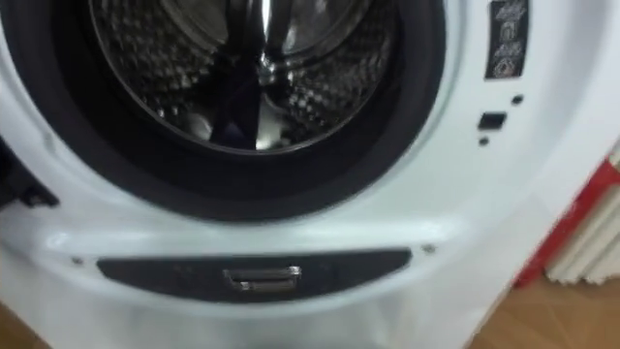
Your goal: Pick clothes from washing machine
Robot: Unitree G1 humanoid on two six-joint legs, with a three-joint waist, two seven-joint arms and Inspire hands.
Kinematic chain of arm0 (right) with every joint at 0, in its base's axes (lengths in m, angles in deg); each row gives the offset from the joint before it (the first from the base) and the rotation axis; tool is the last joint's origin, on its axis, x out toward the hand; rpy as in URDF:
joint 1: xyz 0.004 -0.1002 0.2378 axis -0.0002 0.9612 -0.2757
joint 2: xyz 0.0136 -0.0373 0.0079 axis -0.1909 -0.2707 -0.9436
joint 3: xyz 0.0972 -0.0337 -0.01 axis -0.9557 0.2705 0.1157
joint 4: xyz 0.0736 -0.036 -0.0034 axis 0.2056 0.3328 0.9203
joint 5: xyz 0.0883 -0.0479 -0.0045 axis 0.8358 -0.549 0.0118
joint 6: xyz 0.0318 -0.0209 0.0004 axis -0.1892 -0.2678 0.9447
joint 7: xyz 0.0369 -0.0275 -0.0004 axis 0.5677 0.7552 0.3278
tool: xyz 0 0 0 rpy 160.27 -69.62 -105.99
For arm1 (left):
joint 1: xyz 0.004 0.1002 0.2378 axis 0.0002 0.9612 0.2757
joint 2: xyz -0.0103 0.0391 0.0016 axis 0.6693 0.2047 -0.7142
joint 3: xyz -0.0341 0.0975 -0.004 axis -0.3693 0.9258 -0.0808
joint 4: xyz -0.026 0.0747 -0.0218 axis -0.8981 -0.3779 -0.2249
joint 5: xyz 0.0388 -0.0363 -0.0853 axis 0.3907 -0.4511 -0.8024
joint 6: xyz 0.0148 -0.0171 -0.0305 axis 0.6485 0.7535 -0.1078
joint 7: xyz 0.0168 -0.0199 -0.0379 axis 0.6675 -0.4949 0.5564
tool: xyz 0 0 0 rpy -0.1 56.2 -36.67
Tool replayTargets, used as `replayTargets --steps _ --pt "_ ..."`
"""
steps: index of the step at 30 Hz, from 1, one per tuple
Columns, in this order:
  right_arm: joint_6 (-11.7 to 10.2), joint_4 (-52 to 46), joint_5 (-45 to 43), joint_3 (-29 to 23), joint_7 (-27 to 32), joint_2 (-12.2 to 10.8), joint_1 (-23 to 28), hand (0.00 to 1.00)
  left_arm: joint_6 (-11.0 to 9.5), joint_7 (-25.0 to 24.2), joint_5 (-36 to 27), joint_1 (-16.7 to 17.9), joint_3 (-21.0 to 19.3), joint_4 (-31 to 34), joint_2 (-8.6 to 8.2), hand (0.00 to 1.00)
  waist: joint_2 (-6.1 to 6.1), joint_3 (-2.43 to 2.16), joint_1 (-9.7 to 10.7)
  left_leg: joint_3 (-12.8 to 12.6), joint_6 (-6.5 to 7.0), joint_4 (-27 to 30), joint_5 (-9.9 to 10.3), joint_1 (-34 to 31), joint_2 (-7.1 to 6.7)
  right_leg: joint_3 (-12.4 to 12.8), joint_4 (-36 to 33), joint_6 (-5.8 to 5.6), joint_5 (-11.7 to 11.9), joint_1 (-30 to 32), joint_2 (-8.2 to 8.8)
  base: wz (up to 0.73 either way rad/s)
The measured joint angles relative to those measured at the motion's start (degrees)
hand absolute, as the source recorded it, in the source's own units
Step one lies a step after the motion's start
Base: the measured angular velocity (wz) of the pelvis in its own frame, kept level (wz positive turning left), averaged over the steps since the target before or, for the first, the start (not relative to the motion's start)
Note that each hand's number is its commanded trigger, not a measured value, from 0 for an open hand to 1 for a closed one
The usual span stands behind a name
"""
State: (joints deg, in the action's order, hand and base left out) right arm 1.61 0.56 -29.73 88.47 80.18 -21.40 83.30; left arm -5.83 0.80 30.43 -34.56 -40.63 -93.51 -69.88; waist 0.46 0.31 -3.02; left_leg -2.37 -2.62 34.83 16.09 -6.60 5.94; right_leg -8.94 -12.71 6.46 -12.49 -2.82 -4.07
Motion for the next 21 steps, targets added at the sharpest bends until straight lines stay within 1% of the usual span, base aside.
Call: replayTargets --steps 1,2,3,4,5,6,7,8,9,10,12,13,14,15,16,17,18,19,20,21 --pt "0.0 0.0 -0.5 -1.1 0.0 0.1 0.2 0.0 0.6 -0.1 0.0 -0.1 0.0 0.4 -0.26 0.0 -0.18 -0.18 0.2 0.2 -0.02 3.3 0.0 -1.6 0.78 -0.1 -0.2 0.6 0.1 0.5 -0.54 -0.12" --pt "0.0 0.1 -0.8 -1.5 0.0 0.3 0.2 0.0 0.9 -0.2 -0.1 -0.2 0.0 0.7 -0.51 0.0 -0.66 -0.18 0.2 0.1 0.0 6.4 -0.1 -2.5 1.52 -0.2 -0.4 0.93 0.1 0.7 -0.92 -0.31" --pt "0.0 -0.1 -1.5 -1.5 0.2 1.0 0.2 0.0 1.3 -0.4 -0.2 0.1 0.1 0.7 -1.16 0.0 -1.75 0.19 0.1 0.2 0.11 14.6 -1.1 -2.8 3.01 -0.7 -1.3 1.47 -0.1 0.8 -1.79 -0.38" --pt "-0.1 -0.4 -1.6 -1.5 0.4 1.2 0.4 0.0 1.6 -0.6 -0.2 0.1 0.1 0.7 -1.37 0.0 -2.49 -0.03 0.3 0.3 0.23 18.4 -1.8 -2.4 3.47 -0.7 -1.6 1.62 -0.2 0.9 -2.23 -0.29" --pt "-0.3 -0.5 -1.6 -1.6 0.7 1.3 0.4 0.0 1.9 -1.4 -0.2 -0.5 0.1 0.9 -1.28 0.0 -2.95 -0.01 1.7 0.9 -0.18 23.8 -3.7 -0.9 3.42 -0.8 -2.7 2.0 -0.5 1.4 -2.54 -0.04" --pt "-0.5 -0.6 -1.3 -1.6 0.6 1.3 0.0 0.0 1.9 -1.5 -0.3 -1.8 0.4 1.2 -0.85 0.0 -2.8 -0.04 2.6 1.1 -1.35 26.2 -5.4 0.8 3.39 -0.8 -4.2 2.2 -0.6 2.9 -2.53 0.04" --pt "-0.6 -0.7 -1.2 -1.5 0.6 1.3 -0.3 0.0 1.9 -1.5 -0.7 -2.5 0.6 1.5 -0.76 0.0 -2.79 0.01 2.8 1.3 -1.99 26.7 -6.2 1.6 3.43 -0.8 -4.5 2.22 -0.6 3.3 -2.53 0.0" --pt "-1.0 -0.7 -0.9 -1.5 0.7 1.4 -0.7 0.0 1.8 -1.6 -1.2 -3.9 0.9 1.8 -0.72 0.0 -2.77 0.15 2.9 1.4 -3.28 26.6 -7.0 3.6 3.56 -1.0 -5.5 2.31 -0.5 4.8 -2.53 0.03" --pt "-1.2 -0.8 -0.7 -1.5 0.8 1.5 -0.7 0.0 1.8 -1.8 -1.2 -5.7 1.9 2.1 -0.69 0.0 -2.86 0.12 3.1 1.7 -3.85 25.6 -7.4 5.7 3.78 -1.5 -6.6 2.34 -0.5 6.2 -2.53 0.08" --pt "-1.2 -1.0 -0.4 -1.5 0.8 1.6 -0.7 0.0 1.7 -2.0 -1.2 -6.4 2.8 2.4 -0.61 0.0 -2.94 0.16 3.0 1.9 -3.93 24.4 -7.4 6.9 3.81 -1.8 -7.3 2.34 -0.5 7.0 -2.53 0.13" --pt "-1.2 -1.3 -0.2 -1.5 0.7 2.0 -1.8 0.0 1.5 -2.8 -2.2 -8.2 6.2 3.7 -0.6 0.0 -3.48 0.49 3.3 2.3 -4.06 17.8 -7.0 10.8 4.12 -2.6 -10.1 2.3 -0.5 10.3 -2.53 0.08" --pt "-1.2 -1.6 -0.7 -1.5 1.0 1.9 -2.5 0.0 1.6 -3.2 -2.2 -9.5 7.2 3.7 -0.59 0.0 -4.31 0.62 3.3 2.6 -4.24 13.2 -5.5 12.5 4.73 -3.3 -11.9 2.23 -0.4 12.9 -2.5 0.03" --pt "-1.2 -1.7 -0.8 -1.5 1.1 1.9 -2.9 0.0 1.6 -3.4 -2.2 -10.1 7.6 3.9 -0.56 0.0 -4.31 0.75 3.3 2.7 -4.31 10.6 -4.5 13.2 4.98 -3.6 -12.8 2.17 -0.3 14.3 -2.46 0.06" --pt "-1.2 -1.8 -0.5 -1.5 1.4 1.9 -3.5 0.0 1.6 -3.6 -2.2 -11.2 8.2 3.9 -0.57 0.0 -4.8 0.65 3.3 2.9 -5.22 5.2 -0.2 14.4 5.53 -4.1 -14.0 2.05 0.6 17.1 -2.42 0.06" --pt "-1.1 -2.1 -0.1 -1.6 1.5 1.8 -4.3 0.0 1.6 -3.6 -2.1 -12.1 8.7 3.8 -0.41 0.0 -4.88 0.69 3.2 2.6 -5.22 -1.9 4.4 15.9 5.49 -4.5 -14.2 1.83 2.3 19.4 -2.05 0.1" --pt "-1.0 -2.5 -0.2 -1.7 1.6 1.7 -4.4 0.0 1.6 -3.6 -1.9 -12.5 8.7 3.7 -0.38 0.0 -4.95 0.73 3.4 2.6 -5.13 -5.4 5.9 16.4 5.42 -4.7 -14.0 1.66 3.3 20.5 -1.78 0.22" --pt "-1.1 -2.9 -0.6 -2.2 1.8 1.6 -4.7 0.0 1.5 -3.6 -0.9 -13.5 8.7 2.9 -0.3 0.0 -5.21 0.85 3.6 2.6 -4.92 -12.4 8.3 17.4 5.36 -4.7 -13.7 1.08 5.6 22.5 -1.25 0.43" --pt "-0.9 -2.9 -1.2 -3.7 1.8 1.3 -4.9 0.0 1.1 -3.6 0.1 -14.3 8.7 2.0 -0.1 0.0 -5.34 0.89 4.2 2.1 -4.07 -17.6 9.7 17.5 4.95 -4.6 -12.9 0.06 8.0 24.2 -0.32 0.48" --pt "-0.8 -3.0 -1.2 -4.4 1.8 1.2 -4.9 0.0 1.0 -3.7 0.4 -14.4 8.8 1.8 0.09 0.0 -5.32 0.88 4.4 1.6 -3.12 -19.3 10.1 17.3 4.03 -4.5 -12.3 -0.58 9.4 24.9 0.19 0.39" --pt "-0.7 -3.1 -1.0 -5.1 1.8 1.1 -4.7 0.0 0.9 -3.7 0.6 -14.4 9.3 1.6 0.52 0.0 -4.82 0.8 4.4 0.5 -0.12 -19.7 10.2 16.0 2.25 -3.6 -9.8 -1.66 12.7 25.0 1.39 0.15"
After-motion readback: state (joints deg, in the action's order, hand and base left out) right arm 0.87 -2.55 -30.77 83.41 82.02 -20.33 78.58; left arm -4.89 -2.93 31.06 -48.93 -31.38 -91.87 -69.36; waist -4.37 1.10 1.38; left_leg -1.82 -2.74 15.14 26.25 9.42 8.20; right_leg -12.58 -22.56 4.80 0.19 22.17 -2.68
